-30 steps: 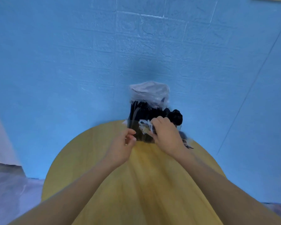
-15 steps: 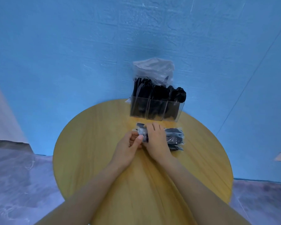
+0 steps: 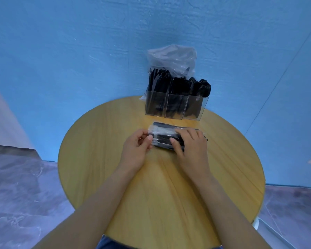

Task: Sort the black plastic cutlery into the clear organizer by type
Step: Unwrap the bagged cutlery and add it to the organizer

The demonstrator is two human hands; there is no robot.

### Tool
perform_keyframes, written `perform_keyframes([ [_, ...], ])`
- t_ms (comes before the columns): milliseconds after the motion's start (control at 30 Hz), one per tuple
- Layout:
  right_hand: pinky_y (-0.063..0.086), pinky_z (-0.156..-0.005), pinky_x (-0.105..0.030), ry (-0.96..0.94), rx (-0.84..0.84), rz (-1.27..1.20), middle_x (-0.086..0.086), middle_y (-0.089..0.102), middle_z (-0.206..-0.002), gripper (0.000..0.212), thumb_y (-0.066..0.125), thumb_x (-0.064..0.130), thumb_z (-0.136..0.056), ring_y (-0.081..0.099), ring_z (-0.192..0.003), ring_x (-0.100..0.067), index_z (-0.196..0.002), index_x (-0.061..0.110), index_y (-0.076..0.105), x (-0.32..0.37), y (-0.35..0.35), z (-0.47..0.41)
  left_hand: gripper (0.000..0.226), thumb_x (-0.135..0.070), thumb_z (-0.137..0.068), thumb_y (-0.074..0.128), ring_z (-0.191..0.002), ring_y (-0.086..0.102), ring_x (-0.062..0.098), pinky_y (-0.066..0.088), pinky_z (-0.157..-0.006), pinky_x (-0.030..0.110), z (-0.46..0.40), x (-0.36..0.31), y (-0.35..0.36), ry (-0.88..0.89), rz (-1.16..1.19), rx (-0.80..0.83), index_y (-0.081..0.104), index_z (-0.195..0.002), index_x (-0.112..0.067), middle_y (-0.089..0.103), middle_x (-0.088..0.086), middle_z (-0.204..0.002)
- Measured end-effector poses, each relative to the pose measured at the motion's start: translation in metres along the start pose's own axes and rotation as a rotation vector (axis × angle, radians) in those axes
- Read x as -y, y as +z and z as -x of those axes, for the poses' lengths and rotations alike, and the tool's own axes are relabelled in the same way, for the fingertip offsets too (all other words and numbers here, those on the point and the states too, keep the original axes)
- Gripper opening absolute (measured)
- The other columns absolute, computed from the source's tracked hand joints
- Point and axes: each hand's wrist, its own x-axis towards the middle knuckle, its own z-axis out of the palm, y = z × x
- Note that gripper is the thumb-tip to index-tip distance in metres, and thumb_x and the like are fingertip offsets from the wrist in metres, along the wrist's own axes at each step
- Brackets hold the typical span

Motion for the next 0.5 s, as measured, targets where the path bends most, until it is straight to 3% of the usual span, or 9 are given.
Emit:
perform_keyframes([
  [133, 0.037, -0.073, -0.029, -0.041, -0.024, 0.012, -0.001, 0.059, -0.087, 0.029, 0.043, 0.034, -0.089, 0.050, -0.083, -0.019, -0.087, 0.014, 0.063, 0.000, 0.000, 0.006, 0.021, -0.010, -0.094, 0.052, -0.073, 0.052, 0.006, 0.044, -0.068, 0.014, 0.002, 0.000, 0.001, 0.079, -0.123, -0.011, 0.056, -0.104, -0.028, 0.055, -0.003, -0.080],
  [267, 0.038, -0.066, -0.028, -0.099, 0.074, 0.008, 0.001, 0.054, -0.082, 0.012, 0.055, 0.023, -0.088, 0.047, -0.075, -0.015, -0.082, 0.014, 0.059, -0.003, -0.003, 0.011, 0.020, -0.018, -0.095, 0.052, -0.089, 0.052, 0.004, 0.044, -0.073, 0.010, 0.006, -0.001, 0.002, 0.136, -0.206, 0.012, 0.052, -0.111, -0.029, 0.053, -0.005, -0.099],
  [367, 0.042, -0.065, -0.029, -0.092, 0.180, -0.026, 0.003, 0.054, -0.083, 0.012, 0.056, 0.024, -0.092, 0.050, -0.073, -0.014, -0.084, 0.016, 0.059, -0.004, -0.004, 0.013, 0.018, -0.011, -0.094, 0.053, -0.081, 0.052, -0.003, 0.043, -0.071, 0.010, 0.006, -0.002, 0.001, 0.188, -0.246, 0.090, 0.059, -0.102, -0.026, 0.057, -0.011, -0.095],
  [500, 0.041, -0.060, -0.027, -0.039, 0.199, -0.010, 0.008, 0.053, -0.078, 0.022, 0.054, 0.036, -0.093, 0.051, -0.069, -0.011, -0.080, 0.018, 0.059, -0.008, -0.007, 0.013, 0.022, -0.009, -0.094, 0.053, -0.074, 0.052, -0.002, 0.042, -0.069, 0.010, 0.006, 0.002, 0.000, 0.185, -0.306, 0.143, 0.063, -0.089, -0.028, 0.064, -0.006, -0.088],
])
